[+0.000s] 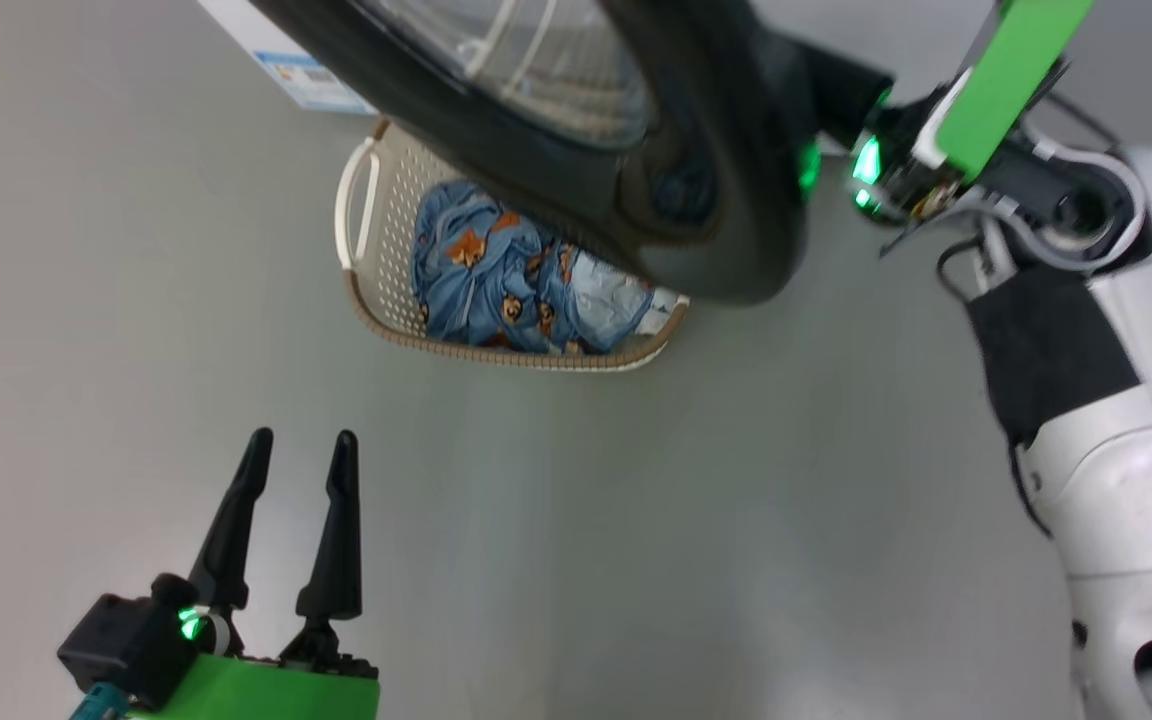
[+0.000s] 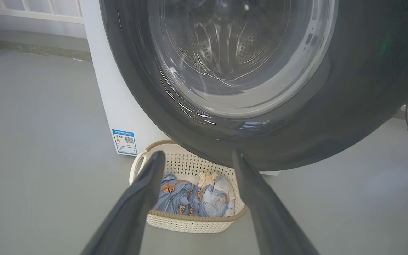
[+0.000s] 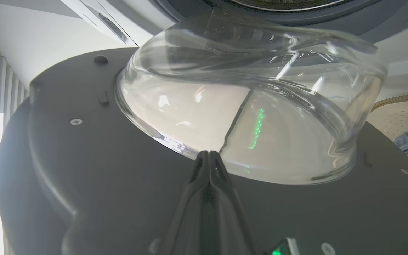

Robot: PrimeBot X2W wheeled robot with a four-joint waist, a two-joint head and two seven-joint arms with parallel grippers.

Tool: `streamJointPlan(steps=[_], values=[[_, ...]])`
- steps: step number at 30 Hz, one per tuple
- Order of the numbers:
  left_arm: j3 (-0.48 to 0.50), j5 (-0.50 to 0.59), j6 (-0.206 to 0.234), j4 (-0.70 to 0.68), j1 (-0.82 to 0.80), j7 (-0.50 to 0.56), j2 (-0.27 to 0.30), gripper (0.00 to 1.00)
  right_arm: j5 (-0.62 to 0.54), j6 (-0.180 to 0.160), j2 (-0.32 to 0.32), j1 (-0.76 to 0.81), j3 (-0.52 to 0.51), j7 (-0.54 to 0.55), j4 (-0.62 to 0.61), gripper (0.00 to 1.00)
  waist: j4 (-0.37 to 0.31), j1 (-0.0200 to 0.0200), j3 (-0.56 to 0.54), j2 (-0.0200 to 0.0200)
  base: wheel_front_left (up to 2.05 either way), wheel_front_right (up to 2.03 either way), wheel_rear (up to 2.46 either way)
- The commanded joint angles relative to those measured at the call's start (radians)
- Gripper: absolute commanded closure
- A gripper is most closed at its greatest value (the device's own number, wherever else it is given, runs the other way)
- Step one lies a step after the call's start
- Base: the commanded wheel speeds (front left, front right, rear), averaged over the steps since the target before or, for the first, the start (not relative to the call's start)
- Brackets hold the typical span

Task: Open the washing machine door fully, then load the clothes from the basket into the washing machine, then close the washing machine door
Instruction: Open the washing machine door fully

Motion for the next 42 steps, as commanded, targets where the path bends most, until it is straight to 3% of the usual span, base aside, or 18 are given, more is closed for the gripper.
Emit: streamJointPlan(steps=[1, 16, 30, 42], values=[[0.042, -0.009, -0.005, -0.011, -0.007, -0.006, 0.012, 0.00, 0.000, 0.010, 0.048, 0.029, 0.026, 0.007, -0.038, 1.00, -0.017, -0.0001, -0.065, 0.0000, 0.00, 0.00, 0.00], [0.052, -0.015, -0.018, 0.037, 0.045, -0.006, 0.012, 0.00, 0.048, 0.010, 0.090, 0.234, 0.180, -0.043, -0.095, 1.00, 0.013, -0.0001, -0.263, 0.0000, 0.00, 0.00, 0.00], [0.025, -0.038, -0.027, 0.048, 0.059, -0.006, 0.012, 0.00, 0.147, 0.010, 0.092, 0.289, 0.371, -0.170, -0.094, 1.00, 0.052, -0.0001, -0.338, 0.0000, 0.00, 0.00, 0.00], [0.002, -0.045, -0.036, 0.045, 0.066, -0.006, 0.012, 0.00, 0.173, 0.010, 0.092, 0.276, 0.459, -0.281, -0.039, 1.00, 0.100, -0.0001, -0.350, 0.0000, 0.00, 0.00, 0.00]])
